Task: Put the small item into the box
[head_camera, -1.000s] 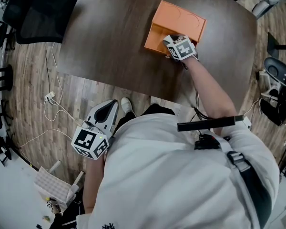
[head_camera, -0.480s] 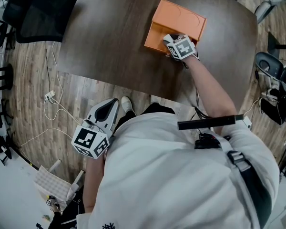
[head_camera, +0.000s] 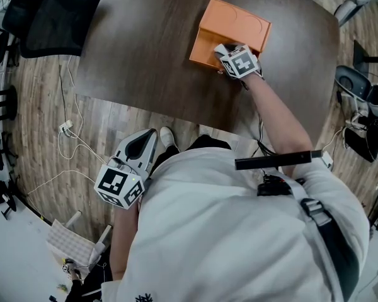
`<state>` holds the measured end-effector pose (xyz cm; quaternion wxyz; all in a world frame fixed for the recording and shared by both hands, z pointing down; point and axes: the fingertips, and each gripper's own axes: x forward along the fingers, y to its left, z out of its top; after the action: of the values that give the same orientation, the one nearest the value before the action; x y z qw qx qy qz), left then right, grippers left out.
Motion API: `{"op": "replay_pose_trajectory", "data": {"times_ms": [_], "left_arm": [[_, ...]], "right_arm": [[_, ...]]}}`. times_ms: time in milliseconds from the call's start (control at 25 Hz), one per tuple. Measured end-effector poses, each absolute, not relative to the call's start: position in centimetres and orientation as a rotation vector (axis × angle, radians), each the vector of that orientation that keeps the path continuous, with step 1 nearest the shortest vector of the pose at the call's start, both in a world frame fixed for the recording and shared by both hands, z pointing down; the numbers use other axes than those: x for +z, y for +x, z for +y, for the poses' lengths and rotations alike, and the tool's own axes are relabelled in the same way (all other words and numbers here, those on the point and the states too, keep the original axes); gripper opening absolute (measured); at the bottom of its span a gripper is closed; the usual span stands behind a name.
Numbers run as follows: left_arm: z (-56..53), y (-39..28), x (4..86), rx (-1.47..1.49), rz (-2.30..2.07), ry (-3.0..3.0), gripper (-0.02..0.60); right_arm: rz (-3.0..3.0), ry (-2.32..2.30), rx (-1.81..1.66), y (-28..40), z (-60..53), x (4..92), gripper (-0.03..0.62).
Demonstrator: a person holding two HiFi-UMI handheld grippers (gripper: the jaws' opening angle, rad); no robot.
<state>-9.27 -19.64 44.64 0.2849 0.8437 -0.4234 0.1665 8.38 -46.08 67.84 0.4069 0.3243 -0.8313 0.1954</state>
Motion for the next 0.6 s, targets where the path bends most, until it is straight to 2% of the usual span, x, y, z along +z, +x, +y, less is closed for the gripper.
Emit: {"op": "replay_pose_trajectory", "data": {"times_ms": [600], "left_arm": [[-18.5,-9.0,43.8,0.426,-1.102,2.285,0.003]], "right_arm": [[-2.106,0.844,0.463,9.0,-44.4,65.5,0.193]]}}
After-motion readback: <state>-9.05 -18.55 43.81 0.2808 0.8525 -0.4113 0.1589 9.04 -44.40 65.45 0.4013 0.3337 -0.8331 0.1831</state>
